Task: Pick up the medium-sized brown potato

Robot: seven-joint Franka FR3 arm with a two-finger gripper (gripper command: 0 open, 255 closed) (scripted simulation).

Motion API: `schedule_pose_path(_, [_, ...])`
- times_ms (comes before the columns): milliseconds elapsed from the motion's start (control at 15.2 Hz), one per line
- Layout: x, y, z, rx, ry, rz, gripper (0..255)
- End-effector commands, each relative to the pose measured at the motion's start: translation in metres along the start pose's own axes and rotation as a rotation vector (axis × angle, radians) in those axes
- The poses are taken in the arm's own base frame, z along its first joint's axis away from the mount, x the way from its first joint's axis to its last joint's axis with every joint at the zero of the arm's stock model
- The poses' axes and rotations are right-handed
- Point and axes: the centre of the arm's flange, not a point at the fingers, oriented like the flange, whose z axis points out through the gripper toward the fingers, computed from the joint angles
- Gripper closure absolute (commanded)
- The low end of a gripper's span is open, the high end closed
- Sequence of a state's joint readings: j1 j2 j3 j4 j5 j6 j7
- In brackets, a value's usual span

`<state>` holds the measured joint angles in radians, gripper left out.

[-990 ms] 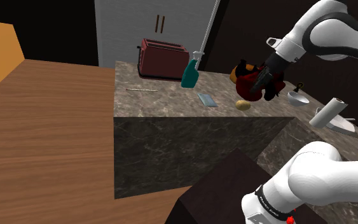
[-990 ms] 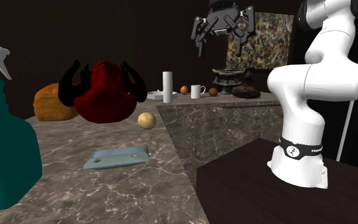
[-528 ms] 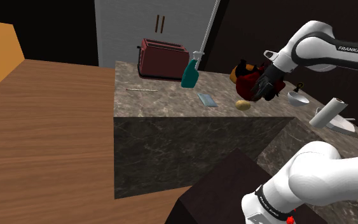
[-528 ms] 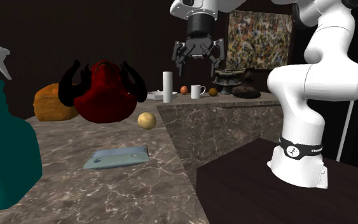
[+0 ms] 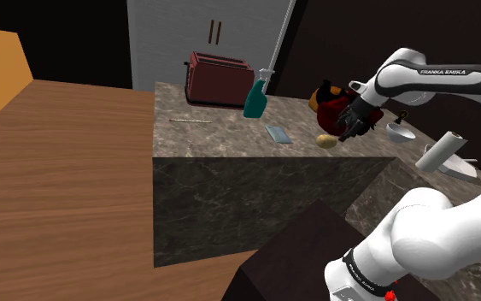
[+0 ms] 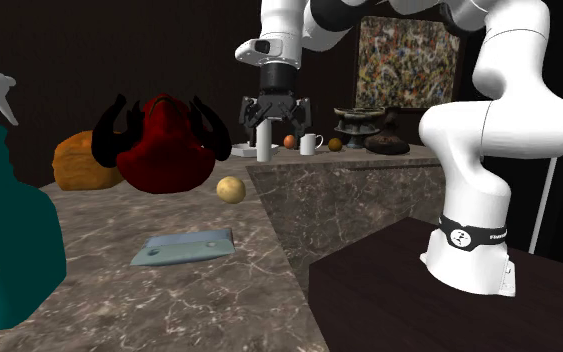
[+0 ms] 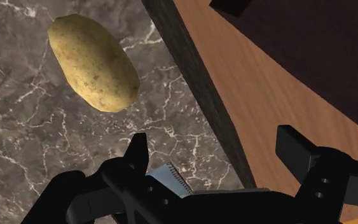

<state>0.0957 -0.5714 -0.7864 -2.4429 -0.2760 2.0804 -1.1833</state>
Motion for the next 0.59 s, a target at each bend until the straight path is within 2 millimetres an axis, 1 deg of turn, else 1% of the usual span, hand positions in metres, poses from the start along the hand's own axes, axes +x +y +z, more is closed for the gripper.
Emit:
schedule_pose_path(0, [-0.013,0.022,0.014,0.0,-0.007,-0.05,0])
schedule_pose_path(528, [-0.045,0.109,0.063,0.01,-0.028,-0.231,0])
